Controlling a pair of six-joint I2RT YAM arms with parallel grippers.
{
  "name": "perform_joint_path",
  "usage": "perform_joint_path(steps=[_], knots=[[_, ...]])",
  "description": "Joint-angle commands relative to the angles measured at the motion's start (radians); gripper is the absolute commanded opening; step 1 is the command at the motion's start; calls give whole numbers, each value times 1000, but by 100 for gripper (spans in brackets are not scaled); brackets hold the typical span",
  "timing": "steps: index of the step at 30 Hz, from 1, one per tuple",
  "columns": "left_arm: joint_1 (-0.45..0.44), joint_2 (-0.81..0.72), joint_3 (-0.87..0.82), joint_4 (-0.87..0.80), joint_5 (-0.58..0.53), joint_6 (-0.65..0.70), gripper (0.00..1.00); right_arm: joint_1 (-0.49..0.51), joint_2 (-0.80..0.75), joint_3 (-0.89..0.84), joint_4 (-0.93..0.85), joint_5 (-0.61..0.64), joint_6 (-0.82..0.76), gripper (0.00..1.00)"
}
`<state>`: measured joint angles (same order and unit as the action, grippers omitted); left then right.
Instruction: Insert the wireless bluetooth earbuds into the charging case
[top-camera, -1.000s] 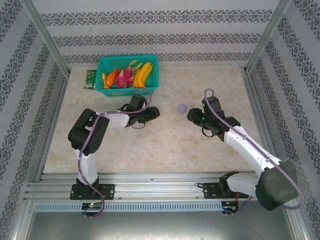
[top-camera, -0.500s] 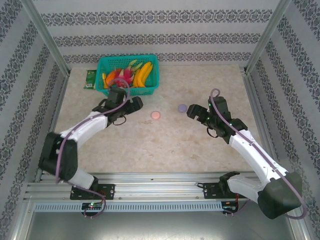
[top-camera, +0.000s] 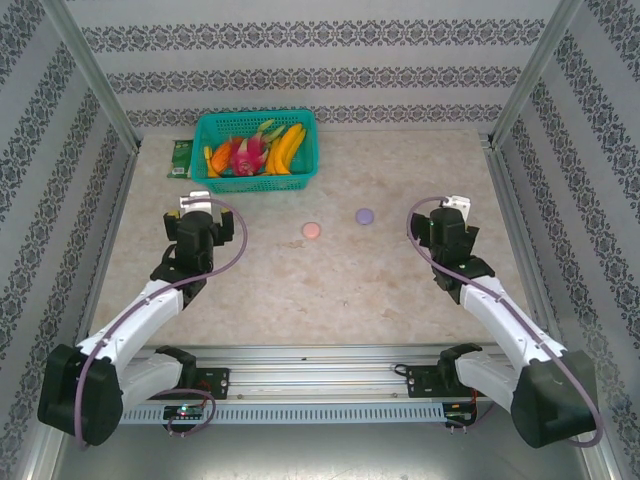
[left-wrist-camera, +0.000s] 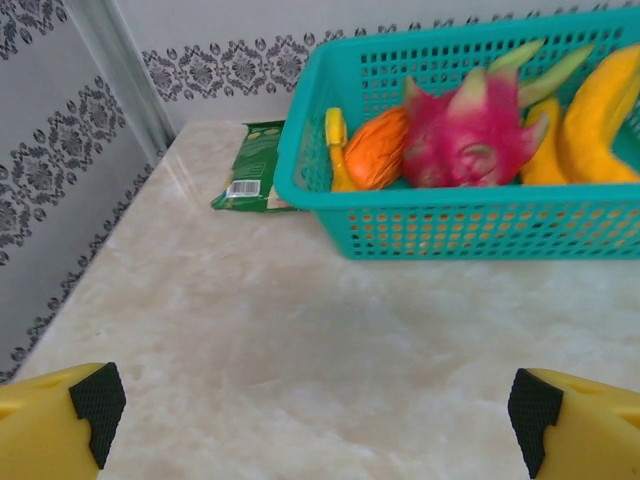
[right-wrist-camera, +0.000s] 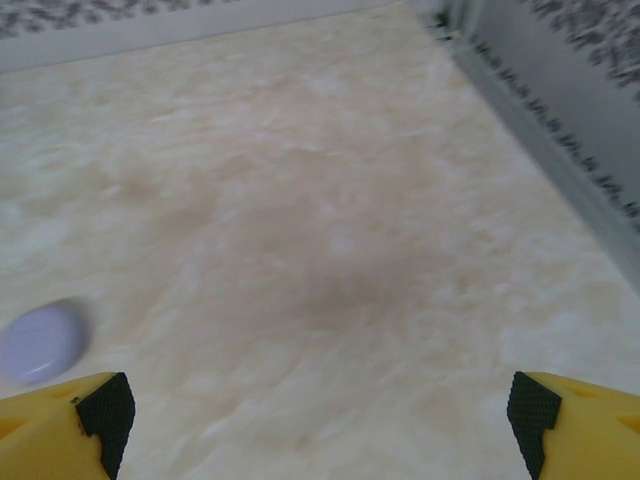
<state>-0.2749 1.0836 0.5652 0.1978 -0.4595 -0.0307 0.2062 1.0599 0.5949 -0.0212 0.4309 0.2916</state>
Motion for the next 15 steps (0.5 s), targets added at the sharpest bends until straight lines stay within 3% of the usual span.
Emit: perform_joint_path(steps=[1, 7, 10, 11, 13, 15], knots=[[33, 56, -75, 263, -41, 118, 100, -51, 56, -65, 261, 72, -123, 98], [108, 231, -157, 462, 45, 114, 100, -91, 210, -165, 577, 51, -214, 98], [149, 301, -205, 588, 102, 71, 100, -98, 286, -242, 834, -57, -265, 98], [154, 300, -194, 557, 113, 53, 100, -106, 306, -245, 878, -106, -268, 98], [180, 334, -227, 662, 232, 47, 100, -113, 385, -298, 1005, -186, -281, 97], [193, 400, -249, 760, 273, 47, 100, -114, 498, -319, 1189, -274, -315, 96]])
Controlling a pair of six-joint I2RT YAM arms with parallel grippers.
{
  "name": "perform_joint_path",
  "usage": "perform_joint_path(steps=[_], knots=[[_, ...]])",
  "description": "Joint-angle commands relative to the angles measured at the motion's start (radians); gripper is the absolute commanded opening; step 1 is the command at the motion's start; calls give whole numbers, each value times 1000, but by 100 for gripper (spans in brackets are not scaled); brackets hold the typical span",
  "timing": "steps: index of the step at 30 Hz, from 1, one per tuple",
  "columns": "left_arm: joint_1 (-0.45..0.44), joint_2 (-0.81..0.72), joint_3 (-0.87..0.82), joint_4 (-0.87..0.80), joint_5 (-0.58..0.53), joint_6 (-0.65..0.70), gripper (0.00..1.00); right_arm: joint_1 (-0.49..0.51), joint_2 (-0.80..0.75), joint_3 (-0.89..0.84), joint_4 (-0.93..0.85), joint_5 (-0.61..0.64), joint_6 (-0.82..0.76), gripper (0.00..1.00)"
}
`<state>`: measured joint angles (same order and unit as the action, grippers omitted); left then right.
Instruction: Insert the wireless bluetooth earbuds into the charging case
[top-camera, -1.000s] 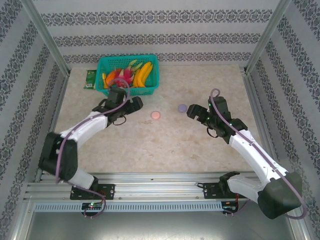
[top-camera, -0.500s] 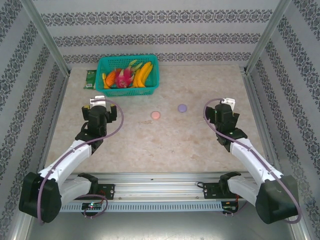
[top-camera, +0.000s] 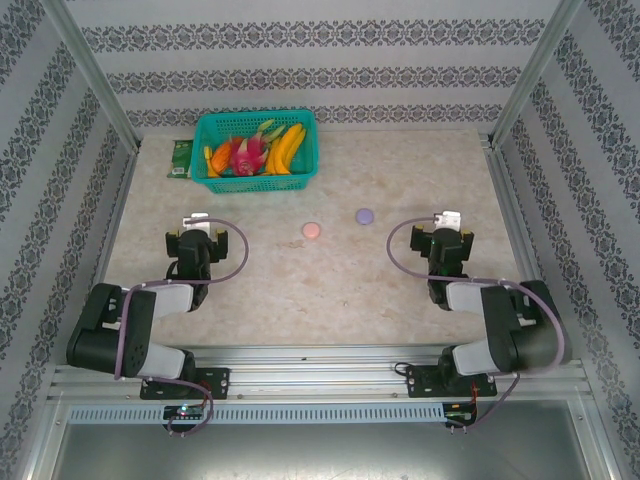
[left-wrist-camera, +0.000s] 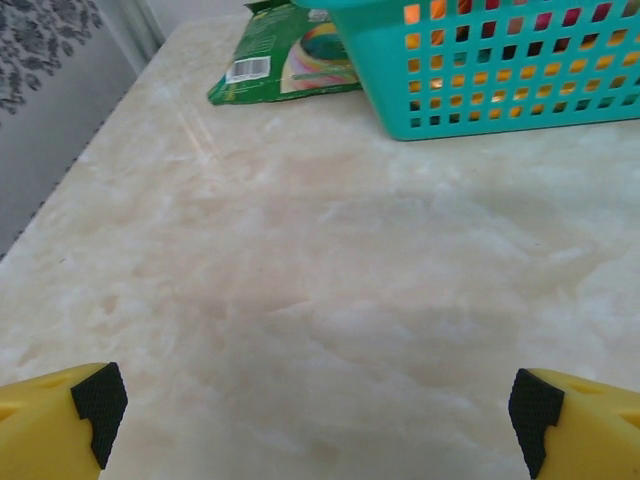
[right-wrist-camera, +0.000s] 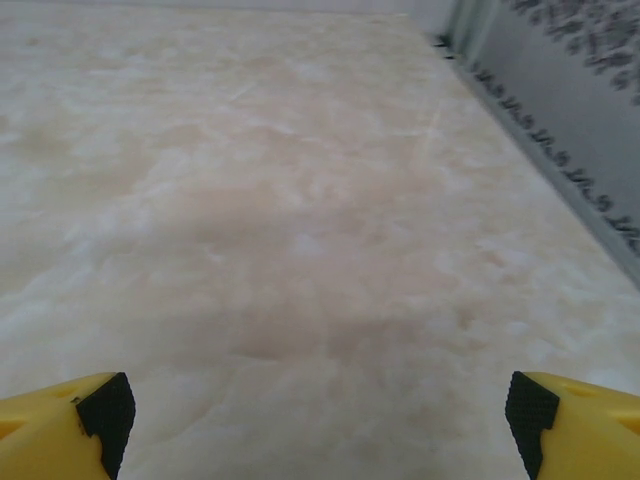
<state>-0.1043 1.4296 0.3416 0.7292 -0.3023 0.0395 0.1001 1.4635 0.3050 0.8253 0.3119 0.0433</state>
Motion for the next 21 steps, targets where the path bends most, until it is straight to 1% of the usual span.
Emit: perform_joint_path(steps=[1, 3, 4, 5, 6, 7, 8, 10, 18, 21], knots=[[27, 89, -29, 259, 136, -21, 100, -11, 93, -13, 296, -178, -71, 96], [31, 151, 6, 260, 149, -12, 100, -56, 36, 80, 54, -228, -24, 97], [58, 131, 54, 134, 186, -36, 100, -89, 57, 83, 81, -279, 3, 98], [95, 129, 71, 99, 252, -59, 100, -98, 65, 70, 120, -285, 7, 98], [106, 138, 59, 135, 279, -63, 100, -94, 61, 70, 111, -277, 1, 98], [106, 127, 67, 99, 280, -64, 100, -90, 46, 73, 82, -273, -3, 98], [107, 135, 62, 126, 278, -62, 100, -88, 41, 75, 69, -269, -6, 98], [107, 131, 65, 115, 278, -62, 100, -82, 49, 75, 87, -268, -13, 98], [106, 136, 71, 106, 278, -62, 100, -88, 55, 94, 54, -282, -5, 98], [106, 135, 71, 105, 276, -61, 100, -86, 51, 84, 68, -283, -11, 98]])
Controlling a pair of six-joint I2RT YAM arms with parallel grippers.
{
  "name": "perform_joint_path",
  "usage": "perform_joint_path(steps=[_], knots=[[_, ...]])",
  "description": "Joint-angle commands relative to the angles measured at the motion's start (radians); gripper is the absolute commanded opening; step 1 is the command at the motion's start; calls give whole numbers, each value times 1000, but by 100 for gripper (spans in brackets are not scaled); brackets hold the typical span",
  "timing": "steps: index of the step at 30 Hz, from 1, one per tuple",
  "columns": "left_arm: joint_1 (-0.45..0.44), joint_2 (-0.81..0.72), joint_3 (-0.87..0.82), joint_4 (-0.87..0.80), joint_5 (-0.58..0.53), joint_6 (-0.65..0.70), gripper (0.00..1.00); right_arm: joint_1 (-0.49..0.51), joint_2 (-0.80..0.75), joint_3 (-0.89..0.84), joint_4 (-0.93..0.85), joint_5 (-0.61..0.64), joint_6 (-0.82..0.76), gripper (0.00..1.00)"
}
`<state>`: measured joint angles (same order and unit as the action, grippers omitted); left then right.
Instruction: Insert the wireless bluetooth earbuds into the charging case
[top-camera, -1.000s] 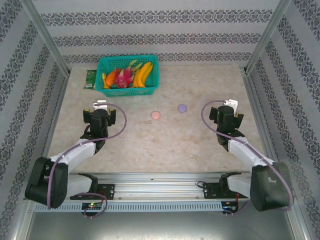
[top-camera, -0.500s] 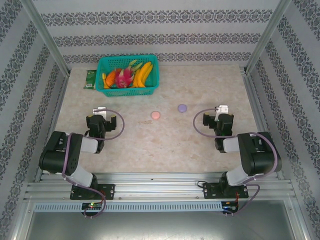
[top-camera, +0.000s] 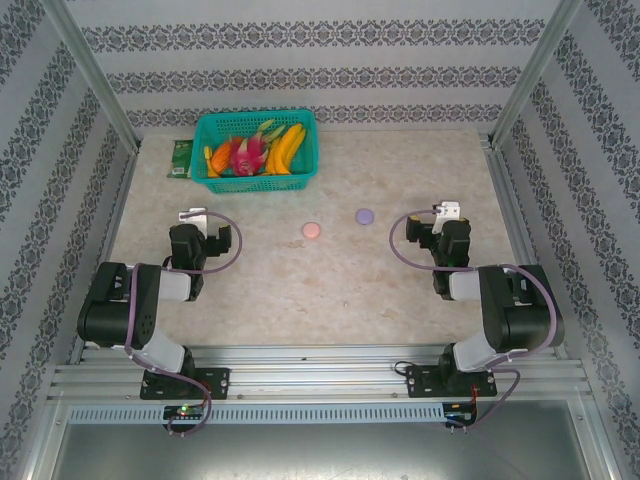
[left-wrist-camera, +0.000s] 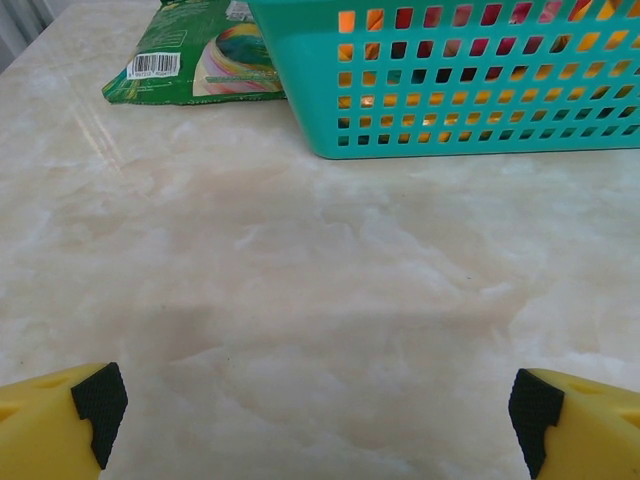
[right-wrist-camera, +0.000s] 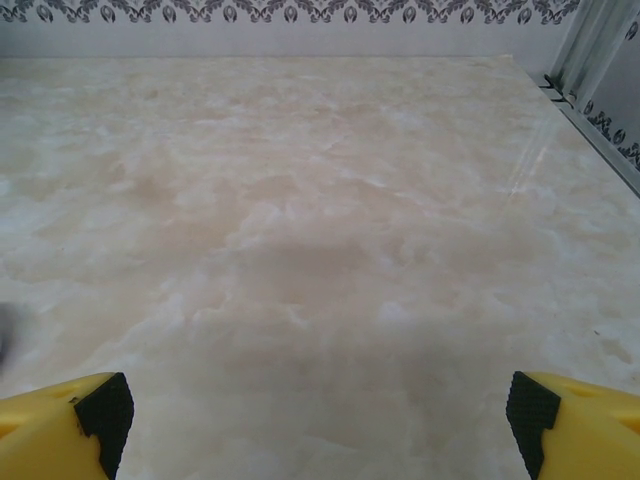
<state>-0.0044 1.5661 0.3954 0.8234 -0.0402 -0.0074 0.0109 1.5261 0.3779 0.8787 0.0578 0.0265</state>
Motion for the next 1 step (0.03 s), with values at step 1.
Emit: perform_joint_path(steps=[1], knots=[[4, -3, 16, 13, 14, -14, 100, 4, -17, 4, 20, -26, 2, 98]])
